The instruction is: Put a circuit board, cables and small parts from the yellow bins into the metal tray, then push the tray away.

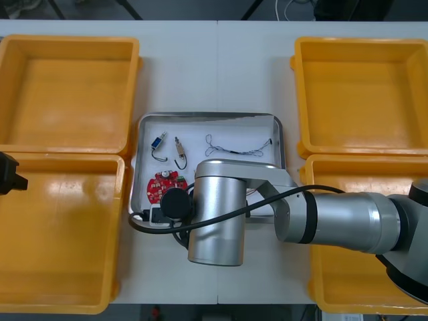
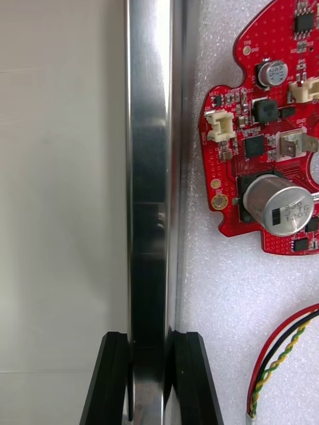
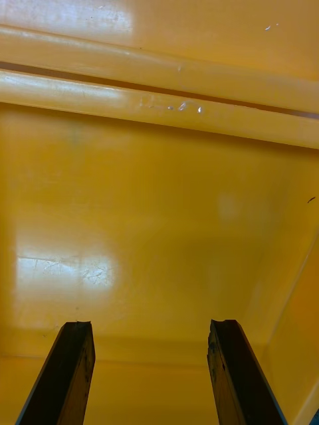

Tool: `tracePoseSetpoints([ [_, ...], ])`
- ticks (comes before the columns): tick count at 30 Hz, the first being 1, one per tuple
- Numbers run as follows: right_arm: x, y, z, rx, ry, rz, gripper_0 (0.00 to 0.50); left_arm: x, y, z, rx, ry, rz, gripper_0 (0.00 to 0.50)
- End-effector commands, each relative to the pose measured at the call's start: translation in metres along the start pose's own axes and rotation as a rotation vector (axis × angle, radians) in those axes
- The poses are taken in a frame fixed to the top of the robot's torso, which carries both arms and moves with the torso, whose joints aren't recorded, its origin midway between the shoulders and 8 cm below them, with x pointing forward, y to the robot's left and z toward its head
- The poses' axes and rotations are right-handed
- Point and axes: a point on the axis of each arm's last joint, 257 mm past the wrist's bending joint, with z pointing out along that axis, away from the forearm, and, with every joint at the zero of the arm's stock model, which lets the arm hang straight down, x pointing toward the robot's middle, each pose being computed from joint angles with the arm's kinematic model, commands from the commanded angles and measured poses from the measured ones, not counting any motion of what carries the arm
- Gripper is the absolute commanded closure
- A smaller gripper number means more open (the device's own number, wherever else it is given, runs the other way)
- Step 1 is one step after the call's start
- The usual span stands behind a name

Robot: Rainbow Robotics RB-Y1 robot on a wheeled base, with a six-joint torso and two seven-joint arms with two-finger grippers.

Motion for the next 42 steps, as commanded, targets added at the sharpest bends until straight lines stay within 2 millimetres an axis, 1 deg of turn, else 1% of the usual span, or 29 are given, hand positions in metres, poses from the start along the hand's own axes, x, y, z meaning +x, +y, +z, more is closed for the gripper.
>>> tracePoseSetpoints([
  [1,-0.01,-0.035,-0.014,0.101,-0.016,-0.067,0.5,-0.002,0.012,-0.013,-0.038,-0.02,0.119,0.0],
  [2,-0.01,-0.043,-0.016,0.124,-0.013,-0.072,0.5,-0.002,0.012,-0.013,-0.038,-0.02,0.119,0.0],
  [4,-0.009,-0.053,-0.02,0.151,-0.009,-0.078,0.5,-0.002,0.012,-0.013,-0.038,-0.02,0.119,0.0],
  [7,-0.006,-0.063,-0.023,0.17,-0.003,-0.078,0.5,-0.002,0.012,-0.013,-0.038,-0.02,0.119,0.0],
  [15,0.0,-0.083,-0.029,0.21,0.013,-0.085,0.5,-0.002,0.012,-0.013,-0.038,-0.02,0.119,0.0],
  [18,-0.002,-0.087,-0.032,0.22,0.012,-0.087,0.5,-0.002,0.012,-0.013,-0.038,-0.02,0.119,0.0],
  [24,0.0,-0.105,-0.031,0.251,0.031,-0.08,0.5,-0.002,0.012,-0.013,-0.038,-0.02,0.119,0.0],
  [34,-0.004,-0.132,-0.033,0.295,0.032,-0.077,0.5,-0.002,0.012,-0.013,-0.038,-0.02,0.119,0.0],
  [35,-0.004,-0.138,-0.034,0.304,0.033,-0.078,0.5,-0.002,0.012,-0.013,-0.038,-0.02,0.119,0.0],
  [42,-0.011,-0.16,-0.031,0.334,0.017,-0.079,0.5,-0.002,0.012,-0.013,-0.038,-0.02,0.119,0.0],
])
